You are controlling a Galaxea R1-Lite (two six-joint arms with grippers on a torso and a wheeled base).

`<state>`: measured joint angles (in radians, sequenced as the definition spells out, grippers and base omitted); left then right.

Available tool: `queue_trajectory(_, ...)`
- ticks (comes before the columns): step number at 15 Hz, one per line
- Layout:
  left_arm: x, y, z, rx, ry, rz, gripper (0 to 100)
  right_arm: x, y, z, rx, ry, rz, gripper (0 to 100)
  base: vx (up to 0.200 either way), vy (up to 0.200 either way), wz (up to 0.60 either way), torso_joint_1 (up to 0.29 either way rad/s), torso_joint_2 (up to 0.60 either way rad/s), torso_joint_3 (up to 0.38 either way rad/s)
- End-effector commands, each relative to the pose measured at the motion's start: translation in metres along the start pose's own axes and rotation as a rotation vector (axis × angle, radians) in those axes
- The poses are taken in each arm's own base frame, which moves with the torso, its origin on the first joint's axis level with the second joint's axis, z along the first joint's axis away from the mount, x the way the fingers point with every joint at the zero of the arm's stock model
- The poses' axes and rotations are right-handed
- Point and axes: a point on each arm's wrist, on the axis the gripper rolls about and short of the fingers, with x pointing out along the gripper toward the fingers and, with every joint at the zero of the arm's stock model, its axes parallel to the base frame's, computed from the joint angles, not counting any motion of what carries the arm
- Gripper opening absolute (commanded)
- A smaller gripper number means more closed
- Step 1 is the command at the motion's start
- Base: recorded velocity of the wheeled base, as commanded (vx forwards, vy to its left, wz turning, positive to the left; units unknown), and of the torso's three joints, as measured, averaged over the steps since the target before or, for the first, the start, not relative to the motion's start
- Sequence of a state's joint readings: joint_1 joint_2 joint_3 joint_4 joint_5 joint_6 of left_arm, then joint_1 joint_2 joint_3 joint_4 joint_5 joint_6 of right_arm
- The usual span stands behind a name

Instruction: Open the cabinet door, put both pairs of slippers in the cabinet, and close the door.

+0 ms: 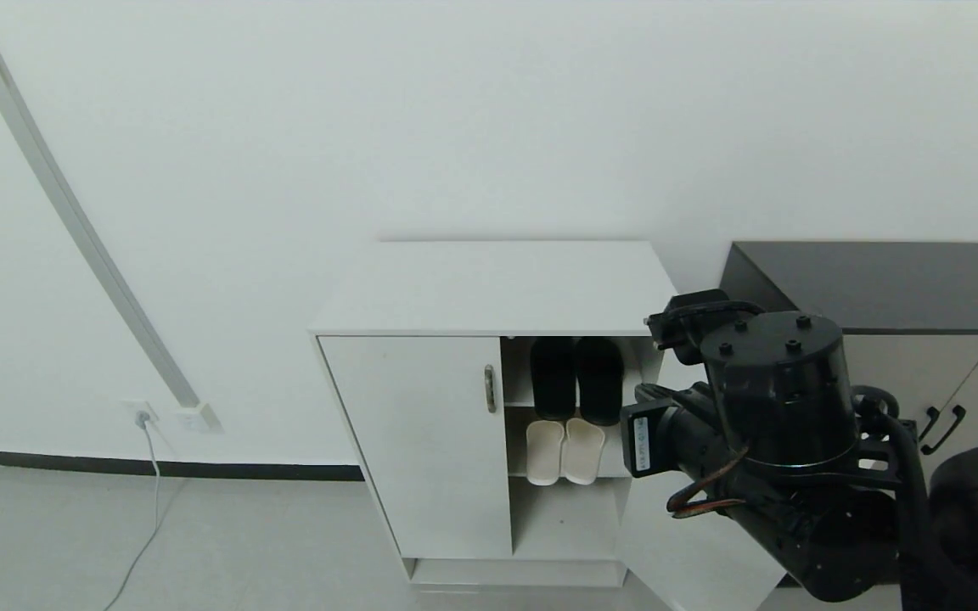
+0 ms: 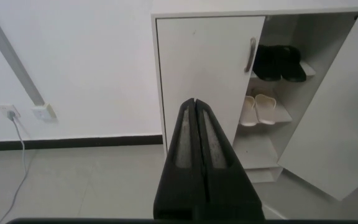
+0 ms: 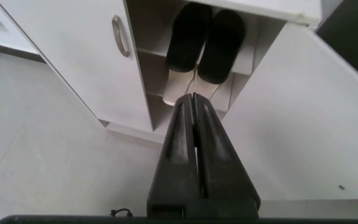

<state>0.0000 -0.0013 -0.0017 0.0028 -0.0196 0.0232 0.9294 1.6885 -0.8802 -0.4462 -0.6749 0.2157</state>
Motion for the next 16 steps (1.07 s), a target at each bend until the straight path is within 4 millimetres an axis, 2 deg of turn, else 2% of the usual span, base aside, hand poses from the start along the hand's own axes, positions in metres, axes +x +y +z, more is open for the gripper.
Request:
queue_trajectory(1, 0.0001, 0.0000, 0.0000, 0.001, 0.002, 0.000, 0, 0.0004, 0.0006, -0.0018, -0.001, 0.001, 0.001, 0, 0.000, 0.000, 0.00, 0.246, -0.53, -0.295)
queue_trajectory(4, 0.0001, 0.0000, 0.0000, 0.001, 0.002, 0.000, 0, 0.0001, 0.0000, -0.0038, -0.002, -0.026, 0.009, 0, 0.000, 0.000, 0.00, 0.126, -0.29, -0.152)
queue_trajectory(11, 0.0001, 0.0000, 0.0000, 0.001, 0.002, 0.000, 0, 0.0023, 0.0000, -0.0091, -0.007, -0.034, 0.010, 0, 0.000, 0.000, 0.00, 0.004, -0.01, -0.005)
queue_trajectory(16, 0.0001, 0.0000, 0.0000, 0.001, 0.002, 0.000, 0, 0.0022, -0.0002, -0.0098, -0.013, -0.032, 0.010, 0, 0.000, 0.000, -0.60, 0.002, 0.00, 0.001)
